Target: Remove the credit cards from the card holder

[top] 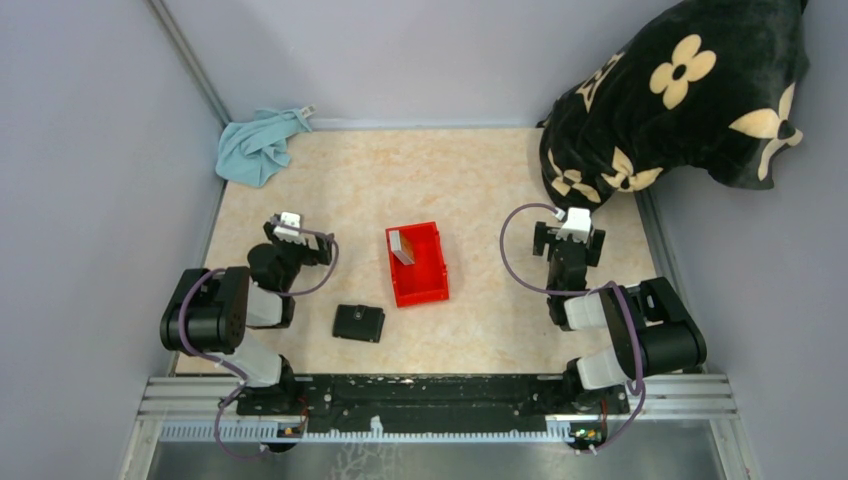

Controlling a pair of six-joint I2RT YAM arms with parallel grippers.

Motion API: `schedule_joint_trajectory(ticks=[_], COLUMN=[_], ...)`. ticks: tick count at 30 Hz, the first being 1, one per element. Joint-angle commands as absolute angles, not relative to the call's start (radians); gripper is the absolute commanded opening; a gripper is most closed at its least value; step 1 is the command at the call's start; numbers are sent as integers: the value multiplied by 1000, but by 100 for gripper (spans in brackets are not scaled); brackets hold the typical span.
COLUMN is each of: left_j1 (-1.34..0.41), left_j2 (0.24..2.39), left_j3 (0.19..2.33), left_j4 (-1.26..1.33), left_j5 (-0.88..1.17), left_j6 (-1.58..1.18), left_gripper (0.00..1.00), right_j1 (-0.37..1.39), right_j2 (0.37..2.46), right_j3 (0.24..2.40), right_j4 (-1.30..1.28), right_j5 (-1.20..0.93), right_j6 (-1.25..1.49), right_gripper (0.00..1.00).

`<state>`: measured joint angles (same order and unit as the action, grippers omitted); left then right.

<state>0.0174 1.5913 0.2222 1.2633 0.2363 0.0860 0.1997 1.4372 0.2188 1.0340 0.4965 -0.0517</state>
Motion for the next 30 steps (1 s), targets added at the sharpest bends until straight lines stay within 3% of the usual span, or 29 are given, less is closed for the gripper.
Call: schedule_joint_trajectory(ticks=[1, 5, 13, 20, 25, 30], left_j1=[13, 3, -88, -319, -494, -512], left_j2=[1518, 1344, 1126, 981, 910, 848], left_j3=[255, 336, 298, 356, 550, 650], left_j4=[1198, 900, 819, 721, 297, 17], left_j5=[366, 477, 389, 369, 228, 95], left_j6=[137, 183, 149, -24, -18, -149], left_gripper=[99, 99, 99, 99, 99, 99], right_j1=[192, 192, 193, 193, 192, 192], right_j2=[1424, 1423, 1424, 1424, 1424, 1424], right_j3=[253, 253, 253, 253, 253, 253], right_j4=[1104, 1104, 1104, 1104, 1104, 1104], right_j5=[500, 501, 501, 500, 500, 501], right_j6=[-54, -54, -54, -54, -54, -54], right_gripper=[99, 99, 99, 99, 99, 99])
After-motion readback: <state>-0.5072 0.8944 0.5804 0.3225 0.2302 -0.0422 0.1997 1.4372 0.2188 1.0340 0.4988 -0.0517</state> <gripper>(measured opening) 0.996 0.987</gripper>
